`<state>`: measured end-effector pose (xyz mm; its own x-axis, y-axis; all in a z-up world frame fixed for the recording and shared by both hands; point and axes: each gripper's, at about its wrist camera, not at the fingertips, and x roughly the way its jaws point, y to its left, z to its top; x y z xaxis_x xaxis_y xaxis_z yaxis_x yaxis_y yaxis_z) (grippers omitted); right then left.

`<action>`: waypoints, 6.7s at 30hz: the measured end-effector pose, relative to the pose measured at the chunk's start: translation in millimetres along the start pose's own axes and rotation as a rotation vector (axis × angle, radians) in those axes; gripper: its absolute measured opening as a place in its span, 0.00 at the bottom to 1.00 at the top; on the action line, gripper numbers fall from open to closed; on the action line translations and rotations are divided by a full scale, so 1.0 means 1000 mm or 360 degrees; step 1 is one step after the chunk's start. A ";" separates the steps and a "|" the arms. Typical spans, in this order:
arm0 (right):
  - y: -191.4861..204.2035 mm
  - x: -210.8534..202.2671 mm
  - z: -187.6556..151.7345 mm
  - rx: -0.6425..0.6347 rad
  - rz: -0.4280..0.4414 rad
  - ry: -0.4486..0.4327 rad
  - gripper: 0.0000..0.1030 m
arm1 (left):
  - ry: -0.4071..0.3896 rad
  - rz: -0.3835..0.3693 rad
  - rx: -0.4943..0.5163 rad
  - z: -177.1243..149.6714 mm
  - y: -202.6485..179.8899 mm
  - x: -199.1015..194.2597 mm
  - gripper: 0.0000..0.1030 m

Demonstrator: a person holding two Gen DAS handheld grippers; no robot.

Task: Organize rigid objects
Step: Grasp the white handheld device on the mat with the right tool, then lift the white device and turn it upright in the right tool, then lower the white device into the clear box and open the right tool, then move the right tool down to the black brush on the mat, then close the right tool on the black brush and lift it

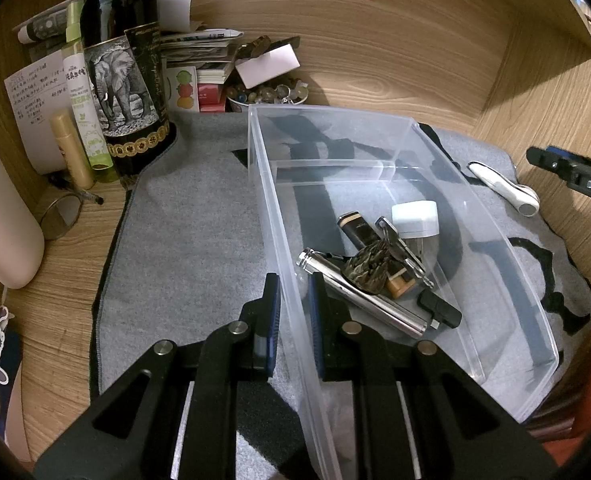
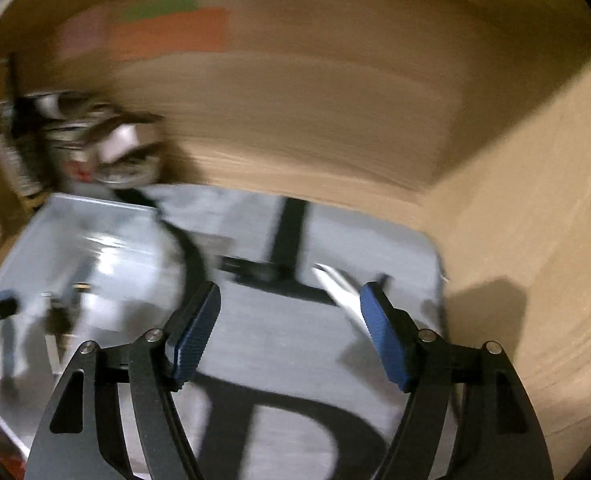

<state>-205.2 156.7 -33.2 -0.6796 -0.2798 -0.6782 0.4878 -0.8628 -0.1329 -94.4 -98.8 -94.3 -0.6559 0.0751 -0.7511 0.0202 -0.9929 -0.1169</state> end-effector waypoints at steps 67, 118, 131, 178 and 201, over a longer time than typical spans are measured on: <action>0.040 -0.024 -0.028 -0.0092 0.0198 0.0038 0.17 | 0.0018 0.0020 -0.0006 0.001 -0.001 0.005 0.13; 0.105 -0.096 0.021 -0.0204 0.0544 -0.0482 0.35 | 0.0017 0.0023 -0.0013 0.001 0.001 0.005 0.13; 0.143 -0.051 0.014 -0.0300 0.0676 -0.0235 0.35 | 0.0018 0.0023 -0.0019 0.000 0.000 0.005 0.13; 0.049 -0.011 0.032 -0.0087 0.0209 -0.0157 0.76 | 0.0016 0.0023 -0.0025 -0.001 -0.002 0.005 0.13; 0.040 0.126 0.009 0.0060 0.0231 0.0403 0.76 | 0.0024 0.0021 -0.0022 0.001 -0.002 0.005 0.13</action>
<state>-276.1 83.7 -117.5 -0.4431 -0.2917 -0.8477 0.5459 -0.8378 0.0029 -98.5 -96.9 -97.7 -0.6440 0.0635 -0.7623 0.0394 -0.9925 -0.1160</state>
